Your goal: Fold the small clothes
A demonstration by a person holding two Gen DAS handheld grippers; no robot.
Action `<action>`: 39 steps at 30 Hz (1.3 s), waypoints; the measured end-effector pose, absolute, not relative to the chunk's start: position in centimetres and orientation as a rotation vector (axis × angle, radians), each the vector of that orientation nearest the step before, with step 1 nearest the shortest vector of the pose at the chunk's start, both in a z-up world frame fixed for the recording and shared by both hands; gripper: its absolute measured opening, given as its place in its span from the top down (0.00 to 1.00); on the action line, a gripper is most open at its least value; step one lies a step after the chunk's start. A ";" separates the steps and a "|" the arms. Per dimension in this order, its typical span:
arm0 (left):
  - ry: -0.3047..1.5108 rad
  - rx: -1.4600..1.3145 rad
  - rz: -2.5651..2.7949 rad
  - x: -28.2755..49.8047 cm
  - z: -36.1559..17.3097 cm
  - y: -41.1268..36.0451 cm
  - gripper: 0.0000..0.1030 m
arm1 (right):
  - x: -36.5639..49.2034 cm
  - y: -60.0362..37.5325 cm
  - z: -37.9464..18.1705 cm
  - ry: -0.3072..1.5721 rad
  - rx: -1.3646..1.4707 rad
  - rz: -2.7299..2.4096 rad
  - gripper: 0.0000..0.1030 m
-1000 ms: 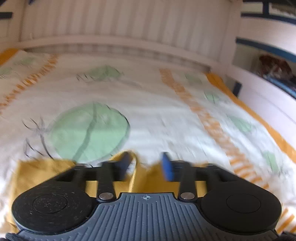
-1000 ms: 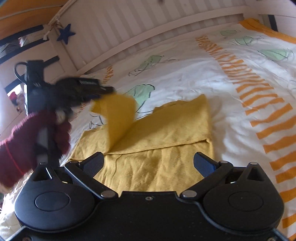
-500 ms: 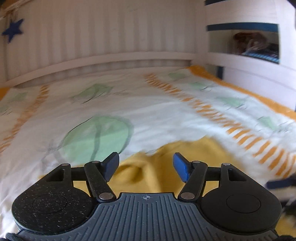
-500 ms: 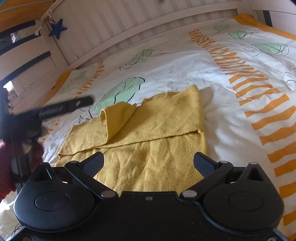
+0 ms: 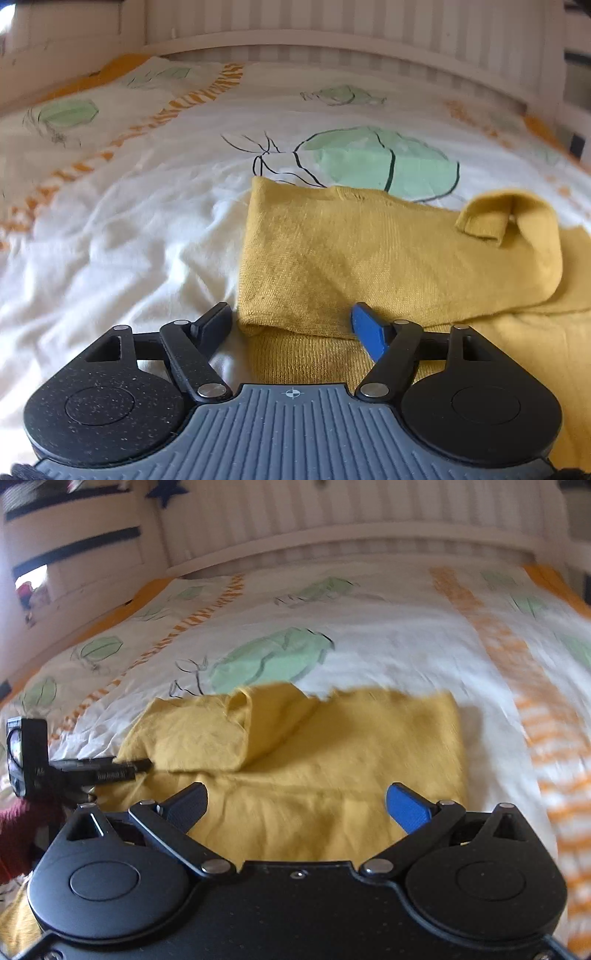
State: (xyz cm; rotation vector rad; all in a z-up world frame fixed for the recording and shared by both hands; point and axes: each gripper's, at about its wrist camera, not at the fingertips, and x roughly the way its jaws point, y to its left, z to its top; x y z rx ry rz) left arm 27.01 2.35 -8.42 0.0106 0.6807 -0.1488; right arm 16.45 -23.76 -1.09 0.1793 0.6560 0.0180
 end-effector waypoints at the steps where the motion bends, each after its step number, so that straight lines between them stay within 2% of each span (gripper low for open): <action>1: 0.679 0.005 -0.148 27.0 -8.3 2.3 0.30 | 17.3 -23.2 -0.9 0.650 0.147 0.023 0.00; 7: 0.668 0.033 -0.133 26.5 -8.7 1.9 0.27 | 22.9 -20.4 -1.1 0.615 0.045 0.016 0.00; 15: 0.669 0.006 -0.141 26.5 -9.3 2.5 0.26 | 28.4 -20.7 -3.9 0.701 -0.053 -0.170 0.01; 24: 0.666 -0.009 -0.145 26.5 -9.4 2.6 0.26 | 22.3 -29.5 -3.6 0.682 0.123 -0.475 0.01; 29: 0.665 -0.007 -0.144 26.5 -9.4 2.6 0.26 | 20.4 -29.0 -2.8 0.607 0.115 -0.380 0.01; 32: 0.665 -0.007 -0.144 26.5 -9.4 2.6 0.26 | 21.6 -26.2 -2.7 0.586 -0.002 -0.253 0.01; 33: 0.665 -0.008 -0.144 26.5 -9.4 2.6 0.26 | 22.3 -25.0 -2.9 0.586 -0.055 -0.208 0.03; 34: 0.665 -0.007 -0.144 26.5 -9.4 2.6 0.26 | 22.7 -23.7 -3.1 0.589 -0.107 -0.167 0.18; 36: 0.665 -0.007 -0.144 26.5 -9.4 2.6 0.26 | 23.5 -21.5 -3.7 0.605 -0.200 -0.109 0.42; 39: 0.665 -0.007 -0.144 26.5 -9.4 2.6 0.26 | 24.4 -19.5 -4.9 0.628 -0.275 -0.079 0.44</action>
